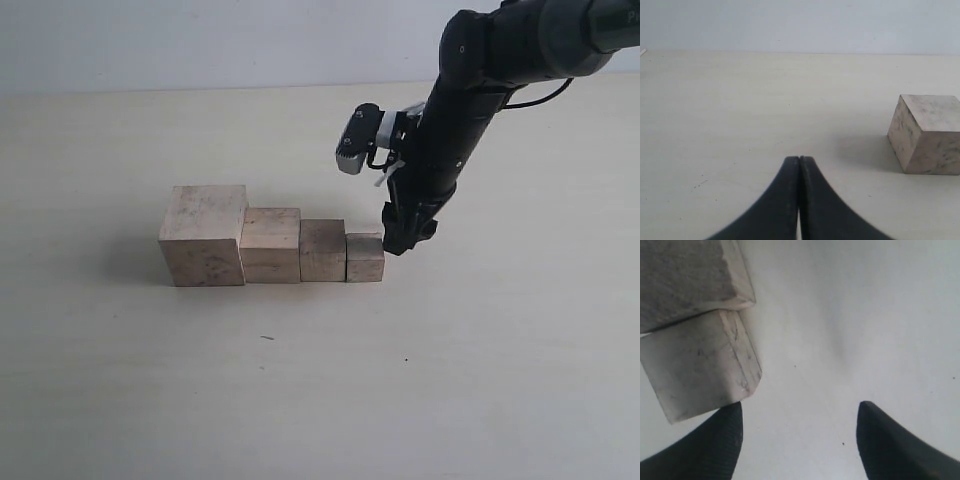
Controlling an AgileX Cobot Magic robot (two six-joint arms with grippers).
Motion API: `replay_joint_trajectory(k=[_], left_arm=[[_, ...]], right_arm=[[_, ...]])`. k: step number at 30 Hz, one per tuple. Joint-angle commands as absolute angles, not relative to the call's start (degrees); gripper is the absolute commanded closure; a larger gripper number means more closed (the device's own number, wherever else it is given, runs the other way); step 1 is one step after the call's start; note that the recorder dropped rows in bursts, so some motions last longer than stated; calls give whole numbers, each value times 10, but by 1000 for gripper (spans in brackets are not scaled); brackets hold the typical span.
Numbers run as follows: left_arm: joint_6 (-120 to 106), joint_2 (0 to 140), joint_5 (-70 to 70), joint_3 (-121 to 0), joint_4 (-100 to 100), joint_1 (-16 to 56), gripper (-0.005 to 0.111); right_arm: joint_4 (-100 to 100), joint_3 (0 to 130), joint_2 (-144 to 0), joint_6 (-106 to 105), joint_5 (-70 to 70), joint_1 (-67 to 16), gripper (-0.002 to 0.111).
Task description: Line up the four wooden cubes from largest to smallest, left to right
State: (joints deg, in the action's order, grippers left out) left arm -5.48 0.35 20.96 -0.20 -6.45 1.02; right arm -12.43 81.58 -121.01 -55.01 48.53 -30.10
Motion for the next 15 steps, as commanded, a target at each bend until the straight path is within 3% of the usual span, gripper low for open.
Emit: replay_joint_trajectory(k=[1,15], left_arm=[[-55,0,203,0,-64,13,107],[-55,0,203,0,-64,13,107]], right_arm=[[-135,814,-1210,-554,481,-300,47],[-154,814,-1210,-554,463,-300,47]])
